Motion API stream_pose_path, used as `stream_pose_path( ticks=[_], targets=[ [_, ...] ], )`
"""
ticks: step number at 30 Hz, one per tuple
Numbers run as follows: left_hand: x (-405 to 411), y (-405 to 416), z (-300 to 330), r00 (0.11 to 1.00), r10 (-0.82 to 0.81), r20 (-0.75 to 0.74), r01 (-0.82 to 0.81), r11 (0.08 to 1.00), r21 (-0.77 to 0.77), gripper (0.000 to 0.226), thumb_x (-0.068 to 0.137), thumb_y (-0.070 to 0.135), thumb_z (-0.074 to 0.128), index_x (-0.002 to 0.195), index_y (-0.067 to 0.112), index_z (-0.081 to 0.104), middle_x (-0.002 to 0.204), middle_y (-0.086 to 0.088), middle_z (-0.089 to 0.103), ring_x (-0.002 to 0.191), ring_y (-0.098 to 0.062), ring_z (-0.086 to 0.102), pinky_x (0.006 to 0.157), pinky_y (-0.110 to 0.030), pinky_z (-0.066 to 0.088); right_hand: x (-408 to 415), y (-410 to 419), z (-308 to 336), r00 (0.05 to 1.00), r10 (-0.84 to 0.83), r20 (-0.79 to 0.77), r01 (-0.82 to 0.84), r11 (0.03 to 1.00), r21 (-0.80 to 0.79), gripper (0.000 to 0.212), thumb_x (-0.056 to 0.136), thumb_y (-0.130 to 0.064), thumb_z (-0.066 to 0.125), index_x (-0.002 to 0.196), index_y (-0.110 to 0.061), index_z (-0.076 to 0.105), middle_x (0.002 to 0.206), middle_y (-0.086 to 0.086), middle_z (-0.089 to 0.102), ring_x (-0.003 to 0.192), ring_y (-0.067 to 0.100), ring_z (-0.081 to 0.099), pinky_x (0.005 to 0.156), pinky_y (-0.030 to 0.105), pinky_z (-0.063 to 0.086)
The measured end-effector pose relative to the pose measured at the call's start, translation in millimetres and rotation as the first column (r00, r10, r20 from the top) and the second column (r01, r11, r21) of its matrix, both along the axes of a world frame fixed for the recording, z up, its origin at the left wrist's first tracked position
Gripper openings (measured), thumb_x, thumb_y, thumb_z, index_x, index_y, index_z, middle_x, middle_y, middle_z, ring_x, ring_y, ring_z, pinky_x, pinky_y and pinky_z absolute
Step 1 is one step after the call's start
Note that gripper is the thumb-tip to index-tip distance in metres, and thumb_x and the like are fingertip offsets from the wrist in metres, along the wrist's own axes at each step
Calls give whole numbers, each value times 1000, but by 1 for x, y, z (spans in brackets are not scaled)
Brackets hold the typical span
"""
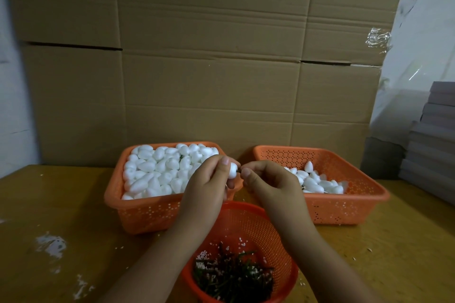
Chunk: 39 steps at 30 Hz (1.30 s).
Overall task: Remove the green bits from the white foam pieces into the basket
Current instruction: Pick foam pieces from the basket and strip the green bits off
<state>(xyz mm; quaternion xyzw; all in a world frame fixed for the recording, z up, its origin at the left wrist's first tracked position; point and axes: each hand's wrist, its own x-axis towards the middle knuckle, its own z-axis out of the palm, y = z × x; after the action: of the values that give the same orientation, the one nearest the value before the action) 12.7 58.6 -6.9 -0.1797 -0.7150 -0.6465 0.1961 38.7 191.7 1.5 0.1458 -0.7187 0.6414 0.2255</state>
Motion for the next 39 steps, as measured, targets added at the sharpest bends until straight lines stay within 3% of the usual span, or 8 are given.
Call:
stream_pose_path(
  ticks=[3, 9, 20, 28, 32, 37, 39],
  targets=[
    [1, 1, -1, 1000, -7, 0, 7, 1000, 3, 31, 104, 22, 41, 87, 23, 67, 57, 12, 59, 46, -1, 47, 49, -14, 39, -1, 0, -1, 1000, -26, 5, 26, 1000, 11, 9, 89, -17, 66, 86, -11, 72, 76, 6, 69, 67, 8, 57, 63, 23, 44],
    [-2, 1, -2, 1000, -13, -6, 13, 1000, -8, 32, 105, 23, 41, 89, 21, 68, 59, 11, 57, 47, -3, 46, 49, -17, 38, -3, -1, -3, 997, -70, 14, 70, 997, 27, 13, 89, -21, 68, 80, -13, 71, 65, -7, 64, 63, 4, 55, 62, 21, 43],
    [0, 3, -3, 1000, -17, -1, 17, 999, -41, 32, 103, 27, 41, 86, 25, 67, 58, 12, 57, 46, 1, 47, 49, -16, 39, -2, 0, -3, 993, -109, -55, 115, 986, 123, 16, 90, -23, 66, 77, -14, 70, 66, -8, 67, 62, -1, 55, 61, 15, 42],
    [0, 5, -5, 1000, 1, -8, -2, 997, -71, 34, 103, 32, 41, 81, 31, 66, 59, 12, 57, 49, -2, 47, 55, -28, 42, -2, -1, -4, 992, -102, -71, 110, 985, 132, 17, 91, -21, 65, 76, -13, 69, 61, -12, 64, 59, -2, 54, 58, 12, 40],
    [-2, 4, -7, 1000, -9, -22, 8, 998, -68, 33, 103, 34, 41, 82, 34, 67, 60, 13, 57, 48, 1, 48, 54, -21, 41, -1, 0, -4, 993, -105, -51, 111, 985, 132, 17, 91, -21, 65, 76, -13, 69, 62, -8, 64, 58, -2, 54, 57, 13, 41],
    [0, 5, -5, 999, -51, 14, 51, 997, 57, 34, 88, 60, 36, 96, 42, 63, 68, 12, 65, 51, -3, 54, 50, -15, 42, -5, 2, -5, 994, -105, 27, 104, 994, 44, 15, 91, -20, 64, 79, -12, 69, 57, -12, 61, 55, -2, 52, 55, 13, 40],
    [0, 5, -4, 998, -52, 34, 50, 997, 60, 33, 88, 59, 36, 97, 41, 62, 72, 13, 67, 53, -5, 56, 50, -17, 43, -6, 3, -4, 993, -113, 35, 113, 994, 5, 13, 91, -17, 64, 81, -12, 70, 56, -12, 60, 54, -3, 52, 53, 12, 40]
  ],
)
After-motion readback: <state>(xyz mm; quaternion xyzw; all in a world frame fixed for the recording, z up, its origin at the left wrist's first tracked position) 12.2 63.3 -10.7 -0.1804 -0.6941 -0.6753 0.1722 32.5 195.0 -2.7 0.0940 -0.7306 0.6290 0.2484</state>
